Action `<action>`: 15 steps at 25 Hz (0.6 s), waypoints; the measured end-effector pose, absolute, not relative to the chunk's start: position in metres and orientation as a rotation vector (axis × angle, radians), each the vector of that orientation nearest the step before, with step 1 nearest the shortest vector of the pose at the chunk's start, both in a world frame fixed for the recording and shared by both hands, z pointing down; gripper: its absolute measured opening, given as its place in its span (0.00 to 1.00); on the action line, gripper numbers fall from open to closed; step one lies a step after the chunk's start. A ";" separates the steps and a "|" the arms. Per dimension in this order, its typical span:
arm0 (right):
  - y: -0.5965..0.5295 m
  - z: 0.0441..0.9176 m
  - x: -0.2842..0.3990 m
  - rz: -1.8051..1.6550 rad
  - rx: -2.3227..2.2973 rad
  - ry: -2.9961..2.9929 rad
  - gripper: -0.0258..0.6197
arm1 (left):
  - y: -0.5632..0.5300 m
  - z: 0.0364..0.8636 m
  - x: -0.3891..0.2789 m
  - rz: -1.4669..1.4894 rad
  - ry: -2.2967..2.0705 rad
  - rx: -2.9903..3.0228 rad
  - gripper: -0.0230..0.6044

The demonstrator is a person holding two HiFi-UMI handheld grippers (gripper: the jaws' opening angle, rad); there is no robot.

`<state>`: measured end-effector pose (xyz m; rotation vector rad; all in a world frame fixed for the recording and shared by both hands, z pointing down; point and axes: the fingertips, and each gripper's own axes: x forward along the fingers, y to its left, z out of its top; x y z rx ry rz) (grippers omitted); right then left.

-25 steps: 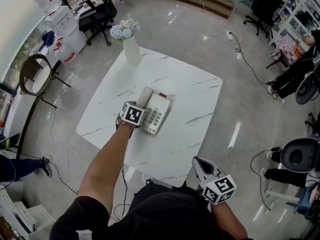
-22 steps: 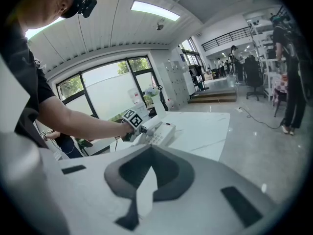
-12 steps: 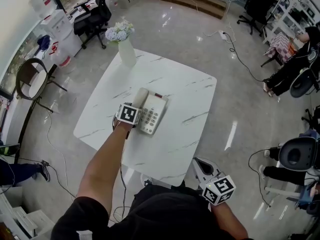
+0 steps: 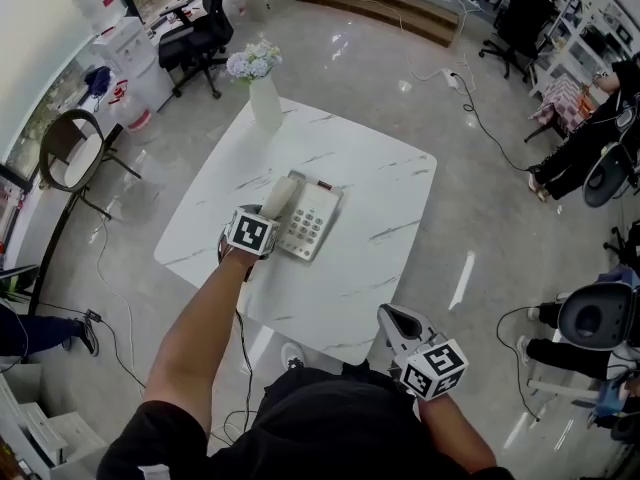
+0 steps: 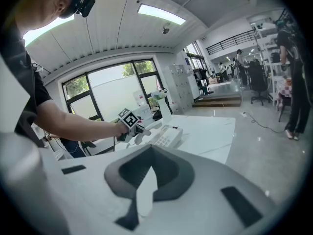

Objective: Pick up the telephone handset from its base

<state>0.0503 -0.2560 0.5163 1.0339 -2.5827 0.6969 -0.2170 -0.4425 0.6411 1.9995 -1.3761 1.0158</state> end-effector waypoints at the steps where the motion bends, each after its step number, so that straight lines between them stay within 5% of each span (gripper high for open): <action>1: -0.256 0.515 0.047 0.695 1.024 -2.592 0.04 | -0.437 0.634 -0.217 0.998 -1.383 2.007 0.38; 15: -0.254 0.490 0.005 0.582 0.873 -2.692 0.04 | -0.352 0.540 -0.206 0.674 -1.449 2.157 0.38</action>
